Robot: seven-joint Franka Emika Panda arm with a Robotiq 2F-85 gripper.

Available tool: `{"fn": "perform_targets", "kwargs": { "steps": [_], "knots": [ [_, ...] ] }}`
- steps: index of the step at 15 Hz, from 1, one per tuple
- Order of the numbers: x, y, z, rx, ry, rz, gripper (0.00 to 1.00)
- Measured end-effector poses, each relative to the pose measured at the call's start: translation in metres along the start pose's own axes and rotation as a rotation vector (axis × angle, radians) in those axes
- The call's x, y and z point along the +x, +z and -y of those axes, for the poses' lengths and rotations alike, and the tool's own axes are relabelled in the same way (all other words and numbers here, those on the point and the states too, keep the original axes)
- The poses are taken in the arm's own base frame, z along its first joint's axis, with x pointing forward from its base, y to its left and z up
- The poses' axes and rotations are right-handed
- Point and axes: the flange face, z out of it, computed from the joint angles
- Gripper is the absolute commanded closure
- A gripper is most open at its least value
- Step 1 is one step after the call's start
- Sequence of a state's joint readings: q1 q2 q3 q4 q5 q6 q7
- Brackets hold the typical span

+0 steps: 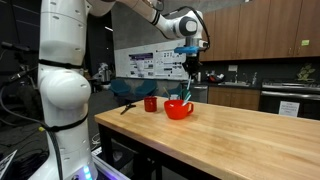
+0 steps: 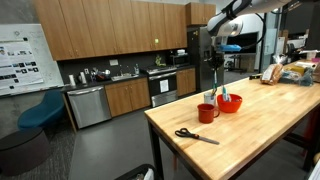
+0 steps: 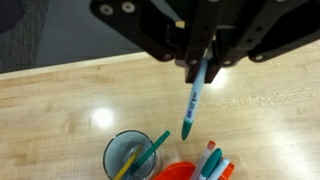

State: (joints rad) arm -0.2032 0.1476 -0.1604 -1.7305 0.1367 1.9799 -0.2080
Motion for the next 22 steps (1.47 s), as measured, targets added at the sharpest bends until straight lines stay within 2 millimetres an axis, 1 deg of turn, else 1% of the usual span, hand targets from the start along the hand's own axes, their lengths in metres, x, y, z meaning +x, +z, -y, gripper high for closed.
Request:
{"fn": "perform_targets", "kwargs": {
  "steps": [4,10,16,22],
  "knots": [
    [-0.011,0.014,-0.002,0.007,0.007,0.036,0.97],
    [-0.02,0.02,-0.006,0.011,0.018,0.055,0.97],
    [-0.023,0.019,-0.009,0.022,0.028,0.051,0.97],
    [-0.026,0.0,-0.006,0.027,0.014,0.024,0.97]
  ]
}}
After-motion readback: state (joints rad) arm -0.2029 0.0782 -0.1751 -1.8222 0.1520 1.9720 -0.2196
